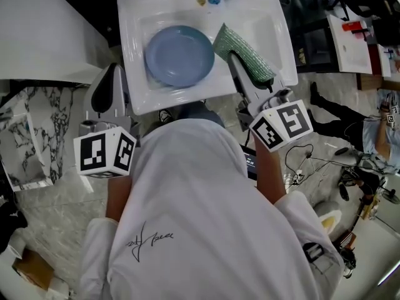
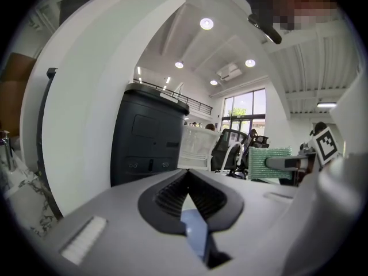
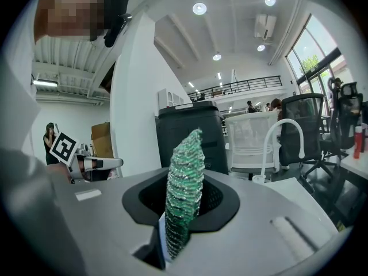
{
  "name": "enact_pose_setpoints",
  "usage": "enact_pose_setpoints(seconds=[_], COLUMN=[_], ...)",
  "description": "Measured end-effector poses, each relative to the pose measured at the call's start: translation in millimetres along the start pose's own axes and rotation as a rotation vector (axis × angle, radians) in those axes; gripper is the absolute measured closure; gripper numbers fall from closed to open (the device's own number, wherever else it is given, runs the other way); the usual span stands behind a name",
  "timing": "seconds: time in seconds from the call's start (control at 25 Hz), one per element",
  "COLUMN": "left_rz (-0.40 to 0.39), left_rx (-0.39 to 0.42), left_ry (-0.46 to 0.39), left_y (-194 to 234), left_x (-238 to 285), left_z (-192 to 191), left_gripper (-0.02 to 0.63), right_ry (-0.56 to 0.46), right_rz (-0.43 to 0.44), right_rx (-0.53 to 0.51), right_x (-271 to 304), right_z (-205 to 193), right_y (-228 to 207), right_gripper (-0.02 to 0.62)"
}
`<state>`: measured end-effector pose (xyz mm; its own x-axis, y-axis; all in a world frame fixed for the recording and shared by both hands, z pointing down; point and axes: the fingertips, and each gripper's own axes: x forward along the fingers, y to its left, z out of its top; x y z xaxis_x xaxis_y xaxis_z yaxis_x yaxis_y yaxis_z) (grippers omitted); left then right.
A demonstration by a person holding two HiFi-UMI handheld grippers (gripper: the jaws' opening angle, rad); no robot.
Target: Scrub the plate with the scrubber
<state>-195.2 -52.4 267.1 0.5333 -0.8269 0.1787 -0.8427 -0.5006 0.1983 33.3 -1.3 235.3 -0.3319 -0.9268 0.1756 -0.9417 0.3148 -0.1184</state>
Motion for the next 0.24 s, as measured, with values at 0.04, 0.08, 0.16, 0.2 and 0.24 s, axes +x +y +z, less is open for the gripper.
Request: enact_pose_setpoints(seconds=[0.04,0.08,0.16,0.2,0.24], left_rz=[0.000,0.000,-0.001,-0.002,-0.003], left_rx=[-0.005,-0.009,-0.012,-0.014,-0.015], left_ry=[0.001,0.004,0.012,0.015,0.019], left_y=[0.6,1.1,1.8,2.1,2.4], left_x=[-0.1,-0.4,-1.5,-2.2,-2.8], left_z=[-0.9,-2.0,-5.0,-6.5,-8.0], left_gripper=[0.561,0.561,0.561,0.561,0.561], right_ry=[0.004,0.008,0.016,0.019,0.023], right_rz=[0.001,0.002,0.004,0.004,0.005], right_rx=[0.001,0.001,0.002,0.002,0.002], right_x=[0.8,1.6,2.8,3.2,3.7], right_z=[-0.8,-1.9,-4.5,-5.8,-7.2], right_y=[0.9,1.6,3.0,3.8,4.5], right_gripper=[0.531,0.531,0.532,0.531,0.531])
